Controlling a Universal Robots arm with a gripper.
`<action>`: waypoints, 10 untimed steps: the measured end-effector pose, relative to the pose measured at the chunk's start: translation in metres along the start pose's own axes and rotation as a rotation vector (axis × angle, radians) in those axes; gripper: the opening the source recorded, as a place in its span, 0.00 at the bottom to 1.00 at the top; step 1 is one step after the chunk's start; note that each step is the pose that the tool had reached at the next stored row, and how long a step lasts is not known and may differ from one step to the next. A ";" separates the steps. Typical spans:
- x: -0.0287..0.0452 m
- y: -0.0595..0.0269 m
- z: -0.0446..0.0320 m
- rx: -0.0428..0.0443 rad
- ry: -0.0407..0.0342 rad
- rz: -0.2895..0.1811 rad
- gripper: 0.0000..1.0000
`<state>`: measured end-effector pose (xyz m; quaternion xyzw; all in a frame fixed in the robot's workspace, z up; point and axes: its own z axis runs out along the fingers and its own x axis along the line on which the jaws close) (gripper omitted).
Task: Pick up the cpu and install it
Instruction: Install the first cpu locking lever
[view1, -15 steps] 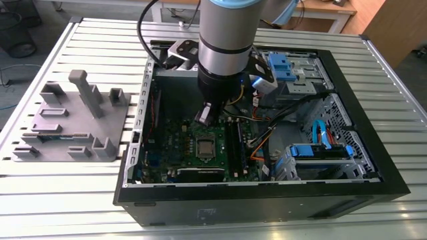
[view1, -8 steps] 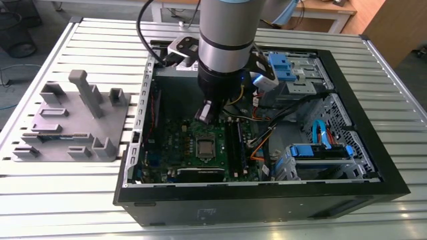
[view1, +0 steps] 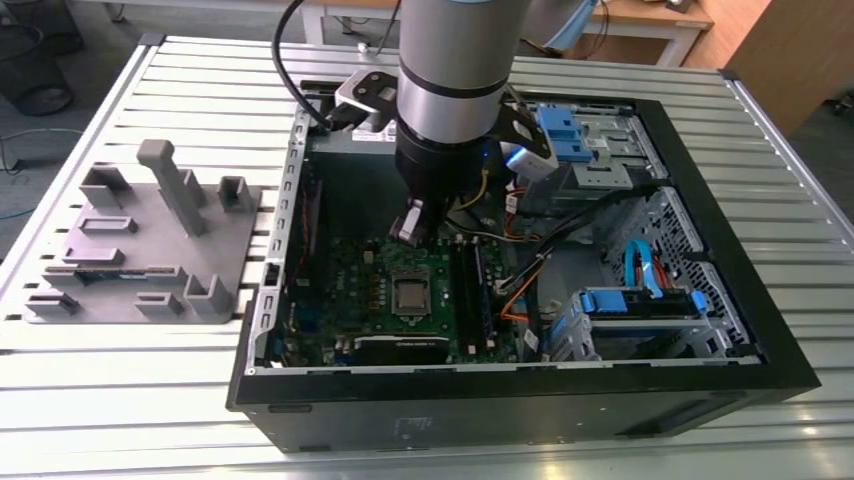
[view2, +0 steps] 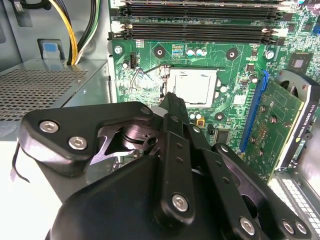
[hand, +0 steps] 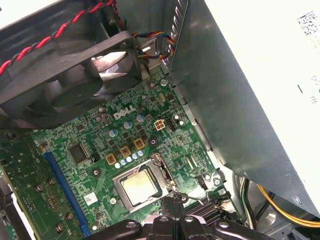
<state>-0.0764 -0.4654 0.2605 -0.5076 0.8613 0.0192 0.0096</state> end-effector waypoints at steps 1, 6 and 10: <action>0.0000 0.0000 0.0000 0.0000 0.0000 0.000 0.11; -0.0023 0.0013 0.0001 0.0000 0.0001 0.000 0.11; -0.0062 0.0032 0.0006 0.0000 0.0001 0.000 0.11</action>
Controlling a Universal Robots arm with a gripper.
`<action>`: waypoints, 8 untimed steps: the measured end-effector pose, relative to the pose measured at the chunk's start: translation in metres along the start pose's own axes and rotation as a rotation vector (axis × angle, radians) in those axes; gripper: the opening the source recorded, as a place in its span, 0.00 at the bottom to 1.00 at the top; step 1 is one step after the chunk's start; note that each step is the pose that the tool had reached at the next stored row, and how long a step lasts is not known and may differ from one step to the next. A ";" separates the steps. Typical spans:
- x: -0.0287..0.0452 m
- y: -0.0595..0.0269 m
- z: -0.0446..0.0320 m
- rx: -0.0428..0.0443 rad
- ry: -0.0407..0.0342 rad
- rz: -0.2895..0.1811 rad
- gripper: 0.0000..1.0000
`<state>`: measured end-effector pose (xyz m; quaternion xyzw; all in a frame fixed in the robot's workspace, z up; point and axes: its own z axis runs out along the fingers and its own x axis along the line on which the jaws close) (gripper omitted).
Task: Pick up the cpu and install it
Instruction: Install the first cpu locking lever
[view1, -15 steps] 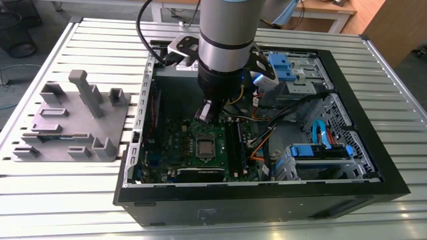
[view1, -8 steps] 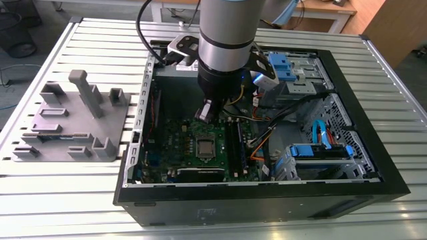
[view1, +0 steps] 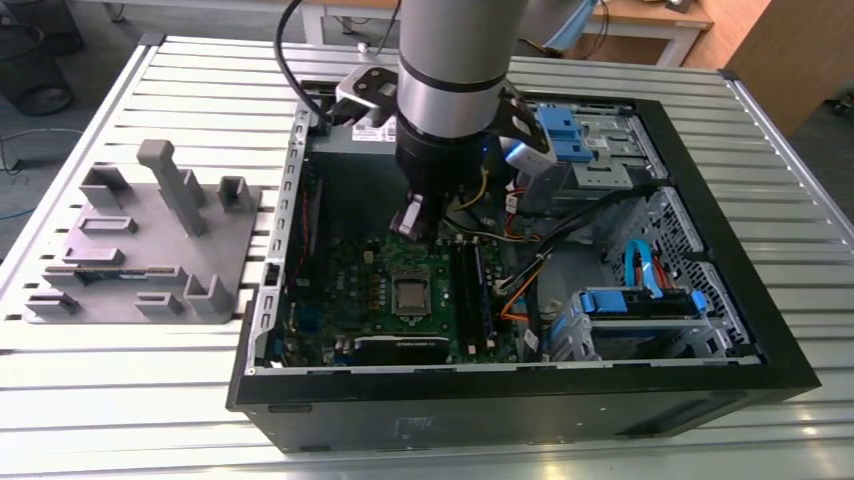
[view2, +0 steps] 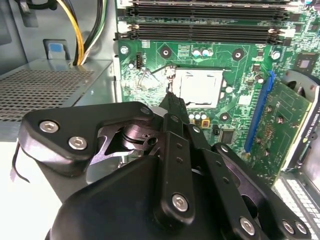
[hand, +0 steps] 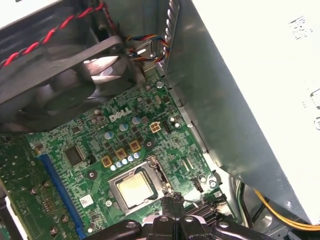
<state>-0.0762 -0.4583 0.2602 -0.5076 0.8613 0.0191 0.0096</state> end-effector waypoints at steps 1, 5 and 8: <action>-0.0010 0.0004 0.0001 0.0000 0.0001 0.000 0.11; -0.0053 0.0019 0.0007 0.0000 0.0000 0.000 0.11; -0.0091 0.0025 0.0011 0.0000 -0.0001 0.000 0.11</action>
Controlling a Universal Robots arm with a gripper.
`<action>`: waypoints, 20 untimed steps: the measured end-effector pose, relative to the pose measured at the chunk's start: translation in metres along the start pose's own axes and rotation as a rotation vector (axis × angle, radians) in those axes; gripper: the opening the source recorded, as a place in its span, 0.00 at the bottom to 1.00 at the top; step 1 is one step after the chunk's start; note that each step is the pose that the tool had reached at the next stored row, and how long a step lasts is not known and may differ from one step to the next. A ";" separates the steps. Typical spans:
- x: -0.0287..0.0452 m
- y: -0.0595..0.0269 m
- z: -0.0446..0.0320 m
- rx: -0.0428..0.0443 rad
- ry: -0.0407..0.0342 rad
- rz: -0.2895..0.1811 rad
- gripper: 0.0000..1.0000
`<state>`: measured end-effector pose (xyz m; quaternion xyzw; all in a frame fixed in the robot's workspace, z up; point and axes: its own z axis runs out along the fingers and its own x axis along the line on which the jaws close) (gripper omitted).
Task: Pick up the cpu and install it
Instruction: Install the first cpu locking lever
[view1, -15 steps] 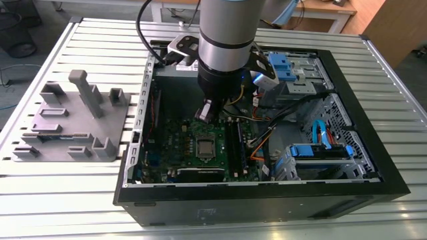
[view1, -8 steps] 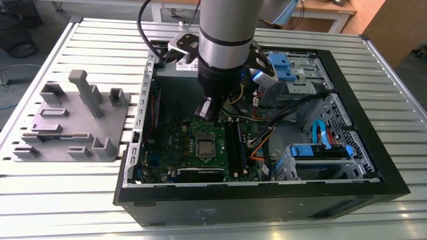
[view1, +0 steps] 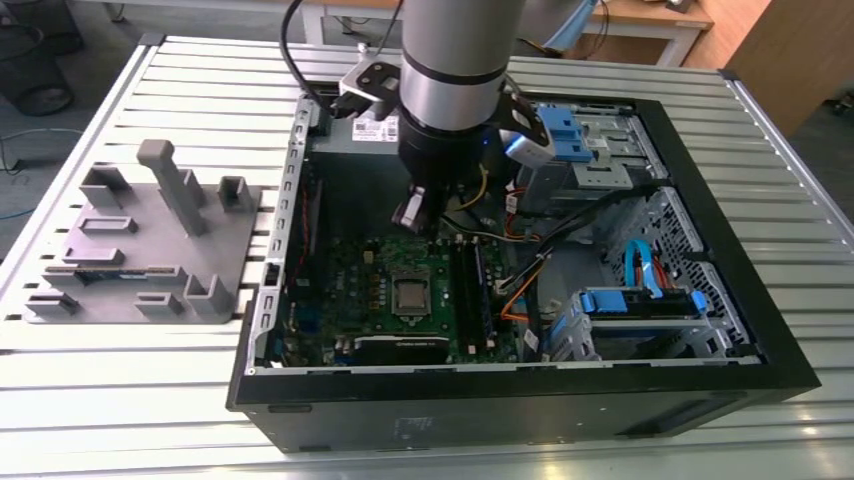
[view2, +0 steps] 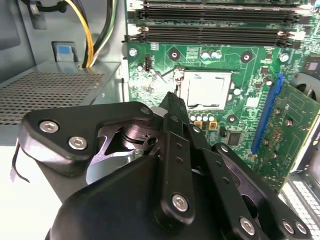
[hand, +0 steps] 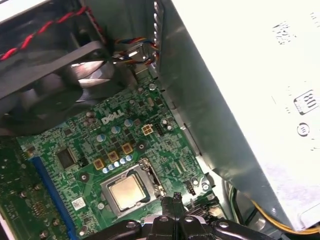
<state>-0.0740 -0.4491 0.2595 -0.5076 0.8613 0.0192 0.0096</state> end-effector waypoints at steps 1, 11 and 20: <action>-0.0014 0.0002 0.0001 0.0000 0.0001 0.000 0.11; -0.0151 0.0013 0.0014 0.0000 0.0001 0.000 0.11; -0.0249 0.0009 0.0037 0.0002 -0.0002 0.004 0.11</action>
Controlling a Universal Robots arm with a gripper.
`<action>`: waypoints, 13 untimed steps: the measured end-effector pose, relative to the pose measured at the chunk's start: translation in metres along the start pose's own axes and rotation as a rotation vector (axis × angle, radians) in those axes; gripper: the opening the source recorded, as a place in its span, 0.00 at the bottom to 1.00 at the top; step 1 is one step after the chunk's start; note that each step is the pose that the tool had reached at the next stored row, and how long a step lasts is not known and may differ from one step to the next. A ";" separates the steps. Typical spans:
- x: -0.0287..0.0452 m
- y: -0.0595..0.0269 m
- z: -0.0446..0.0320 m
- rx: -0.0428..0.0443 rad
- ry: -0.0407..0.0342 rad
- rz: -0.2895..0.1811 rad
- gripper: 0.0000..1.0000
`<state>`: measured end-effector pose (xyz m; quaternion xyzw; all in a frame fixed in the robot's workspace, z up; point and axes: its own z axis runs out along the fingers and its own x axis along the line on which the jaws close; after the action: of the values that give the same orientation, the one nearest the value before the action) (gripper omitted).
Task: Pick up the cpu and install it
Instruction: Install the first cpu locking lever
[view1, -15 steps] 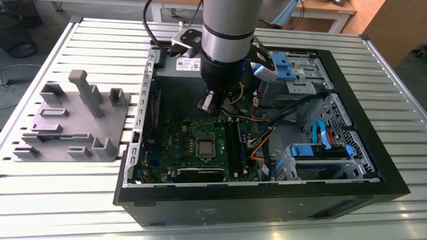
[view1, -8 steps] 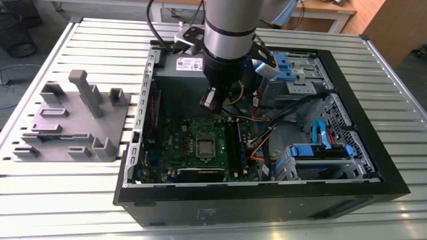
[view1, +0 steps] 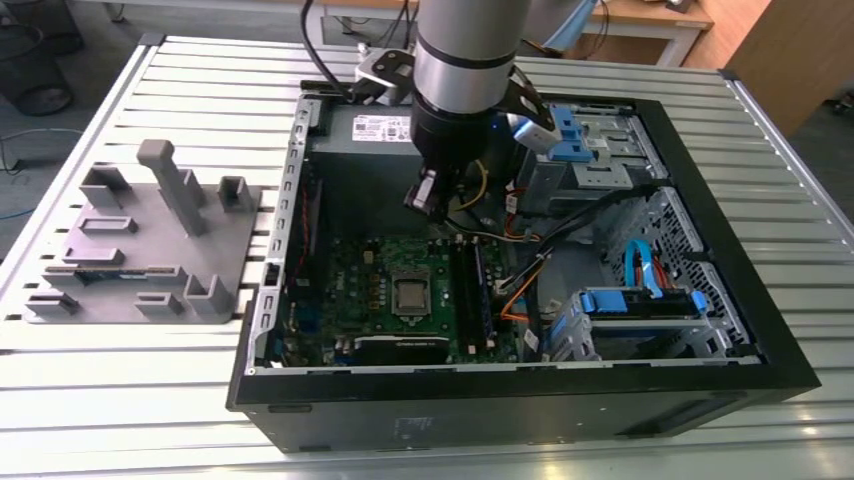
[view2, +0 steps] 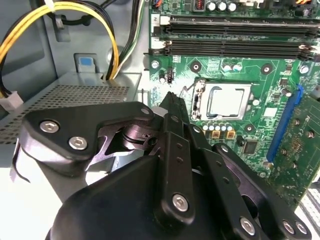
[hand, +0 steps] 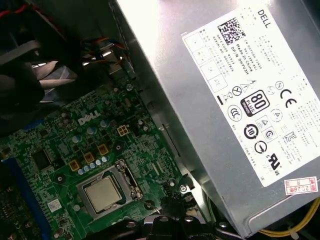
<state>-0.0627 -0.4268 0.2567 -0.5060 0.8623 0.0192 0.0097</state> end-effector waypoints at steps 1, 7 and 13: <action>-0.0002 0.0000 0.0006 0.0002 0.0000 0.005 0.11; -0.0008 0.0002 0.0045 0.0022 -0.0010 0.059 0.11; -0.0010 0.0003 0.0078 0.0054 -0.0021 0.135 0.11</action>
<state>-0.0625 -0.4254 0.2490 -0.4467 0.8944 0.0180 0.0106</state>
